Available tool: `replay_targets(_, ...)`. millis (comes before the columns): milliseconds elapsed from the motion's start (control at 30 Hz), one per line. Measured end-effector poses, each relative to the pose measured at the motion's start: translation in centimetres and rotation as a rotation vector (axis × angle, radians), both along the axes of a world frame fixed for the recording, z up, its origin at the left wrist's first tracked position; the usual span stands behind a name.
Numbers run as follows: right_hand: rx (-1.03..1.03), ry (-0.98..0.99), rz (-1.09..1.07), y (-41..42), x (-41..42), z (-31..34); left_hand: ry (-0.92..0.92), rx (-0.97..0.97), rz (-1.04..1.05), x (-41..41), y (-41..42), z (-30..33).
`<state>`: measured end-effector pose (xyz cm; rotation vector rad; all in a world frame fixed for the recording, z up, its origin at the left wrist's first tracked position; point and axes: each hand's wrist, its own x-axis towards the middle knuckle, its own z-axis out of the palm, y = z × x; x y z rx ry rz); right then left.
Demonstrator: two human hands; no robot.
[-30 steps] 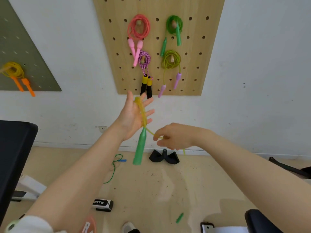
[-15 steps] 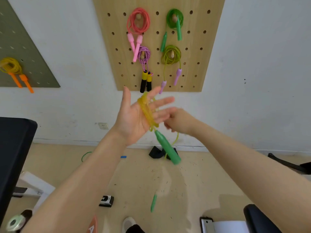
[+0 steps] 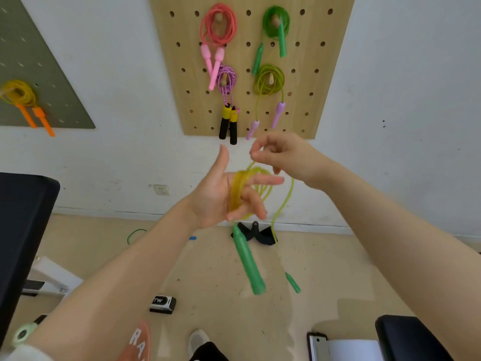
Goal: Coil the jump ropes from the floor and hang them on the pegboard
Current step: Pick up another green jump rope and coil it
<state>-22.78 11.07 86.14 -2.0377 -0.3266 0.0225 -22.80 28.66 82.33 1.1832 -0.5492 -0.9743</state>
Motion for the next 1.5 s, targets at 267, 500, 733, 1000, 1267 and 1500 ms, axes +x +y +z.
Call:
replay_targets(267,-0.402,0.408,0.221,0.8,-1.7,-4.1,0.023,-0.196,0.723,3.0,-0.2,-0.1)
replay_targets(500,-0.295,0.106,0.228,1.7,-1.9,-0.7,-0.228,0.36,0.407,2.5,0.2,-3.0)
replay_targets(733,0.056,0.138,-0.153,2.2,1.5,-2.8,0.175,-0.182,0.199,0.5,-1.0,0.1)
replay_targets(1000,-0.44,0.358,0.197,2.4,-1.0,-4.4,0.157,-0.251,0.764,3.3,0.3,-1.0)
replay_targets(1267,-0.215,-0.056,0.066,2.6,-0.3,-0.8,-0.273,0.29,0.494,1.4,-0.8,-2.6)
replay_targets(1500,0.028,0.091,-0.131,1.9,0.8,-3.8,0.164,-0.29,0.143,1.2,0.4,-0.6)
